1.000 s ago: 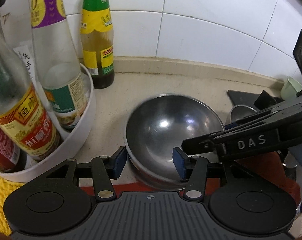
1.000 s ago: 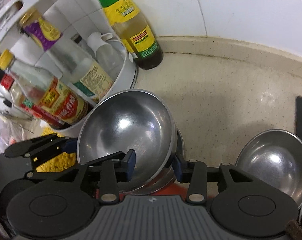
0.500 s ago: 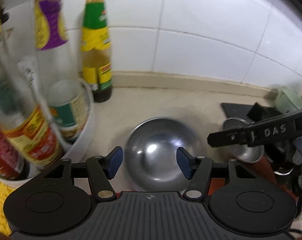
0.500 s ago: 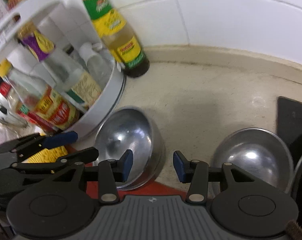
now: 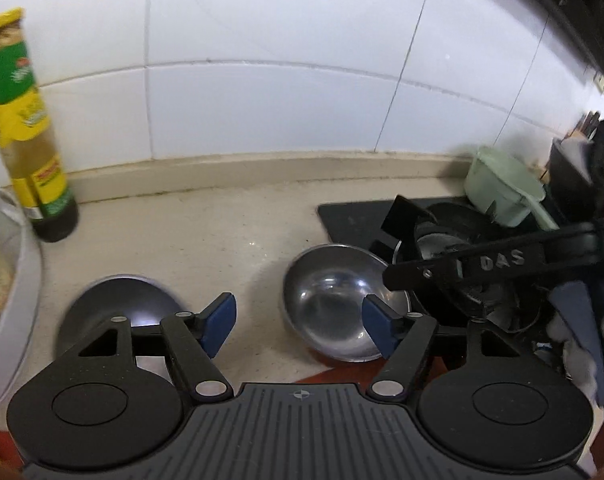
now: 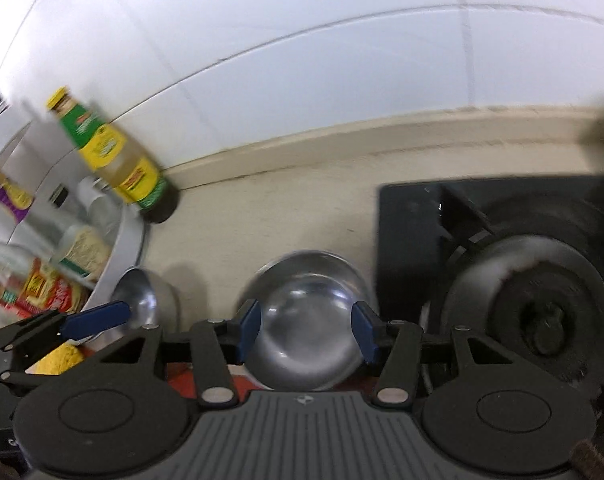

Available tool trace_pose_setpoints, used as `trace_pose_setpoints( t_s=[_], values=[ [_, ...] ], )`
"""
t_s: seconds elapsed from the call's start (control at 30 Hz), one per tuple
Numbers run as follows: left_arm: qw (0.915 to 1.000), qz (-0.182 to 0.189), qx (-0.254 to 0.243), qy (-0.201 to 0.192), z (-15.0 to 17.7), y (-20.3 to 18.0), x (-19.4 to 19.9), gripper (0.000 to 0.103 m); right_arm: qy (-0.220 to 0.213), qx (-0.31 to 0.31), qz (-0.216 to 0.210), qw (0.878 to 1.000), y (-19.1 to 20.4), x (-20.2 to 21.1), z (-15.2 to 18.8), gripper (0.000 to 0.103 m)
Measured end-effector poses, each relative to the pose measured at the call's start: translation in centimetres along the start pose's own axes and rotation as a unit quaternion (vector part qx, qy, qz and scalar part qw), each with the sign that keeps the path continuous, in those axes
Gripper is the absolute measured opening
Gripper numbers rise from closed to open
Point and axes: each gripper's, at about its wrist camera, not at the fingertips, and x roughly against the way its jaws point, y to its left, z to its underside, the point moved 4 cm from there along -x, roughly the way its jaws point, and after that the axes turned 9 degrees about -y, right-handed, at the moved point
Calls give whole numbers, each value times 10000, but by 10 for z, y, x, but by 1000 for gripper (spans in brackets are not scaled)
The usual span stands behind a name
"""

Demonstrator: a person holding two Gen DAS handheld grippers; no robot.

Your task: Organize plates and bowls

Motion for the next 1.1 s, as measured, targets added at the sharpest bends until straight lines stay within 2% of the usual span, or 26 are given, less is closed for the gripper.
trace_pose_setpoints(
  t_s=[0.23, 0.4, 0.87, 1.1],
  values=[
    [9994, 87, -49, 346, 15, -14, -31, 76, -3, -448, -31, 9990, -29, -2, 9, 47],
    [9988, 51, 68, 475, 19, -14, -47, 73, 58, -428, -207, 9989, -27, -20, 6, 47],
    [9985, -47, 46, 541, 20, -8, -68, 71, 355, -405, -323, 9980, -35, -56, -2, 49],
    [9983, -162, -131, 553, 22, -9, -74, 72, 356, -292, -322, 9984, -32, -57, -2, 49]
  ],
)
